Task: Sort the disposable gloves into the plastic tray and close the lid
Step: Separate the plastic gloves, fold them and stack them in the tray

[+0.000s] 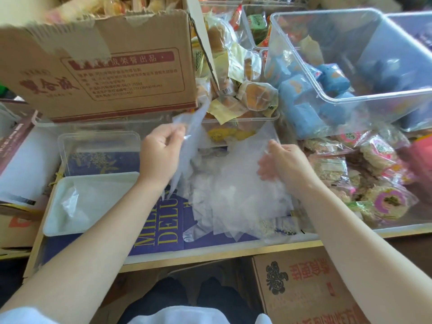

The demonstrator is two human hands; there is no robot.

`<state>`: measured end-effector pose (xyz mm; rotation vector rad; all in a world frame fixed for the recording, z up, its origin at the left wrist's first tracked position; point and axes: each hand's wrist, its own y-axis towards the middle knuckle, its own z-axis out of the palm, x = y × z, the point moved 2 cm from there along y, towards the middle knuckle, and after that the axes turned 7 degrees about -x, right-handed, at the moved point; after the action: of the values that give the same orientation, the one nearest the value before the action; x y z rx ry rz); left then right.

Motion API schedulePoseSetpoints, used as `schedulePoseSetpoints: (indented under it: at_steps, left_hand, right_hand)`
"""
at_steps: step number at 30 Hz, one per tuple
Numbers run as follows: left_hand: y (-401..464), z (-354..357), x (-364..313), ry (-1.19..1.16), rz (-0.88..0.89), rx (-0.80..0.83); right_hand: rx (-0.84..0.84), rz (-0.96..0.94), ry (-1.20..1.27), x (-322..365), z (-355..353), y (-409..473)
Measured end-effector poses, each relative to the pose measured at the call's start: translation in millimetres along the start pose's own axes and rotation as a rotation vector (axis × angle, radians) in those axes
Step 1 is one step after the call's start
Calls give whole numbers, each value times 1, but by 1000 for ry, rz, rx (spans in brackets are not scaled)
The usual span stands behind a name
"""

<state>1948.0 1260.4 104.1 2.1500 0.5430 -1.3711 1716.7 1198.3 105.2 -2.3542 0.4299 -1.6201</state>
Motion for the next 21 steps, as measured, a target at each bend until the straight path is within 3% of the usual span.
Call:
schedulePoseSetpoints:
  at_steps: [4,7,16,21]
  left_hand:
    - [-29,21,-16,-65,73,142]
    - [-51,35,-10,-117,111,252]
    - [-66,38,-15,-195,18,504]
    - [-66,33,-9,-91,114,572]
  right_hand:
    - [191,167,27,3,23,-24]
    - [245,292,266,2,32,-33]
    - [277,288,454,0,39,-32]
    - [338,277,470,0,39,-30]
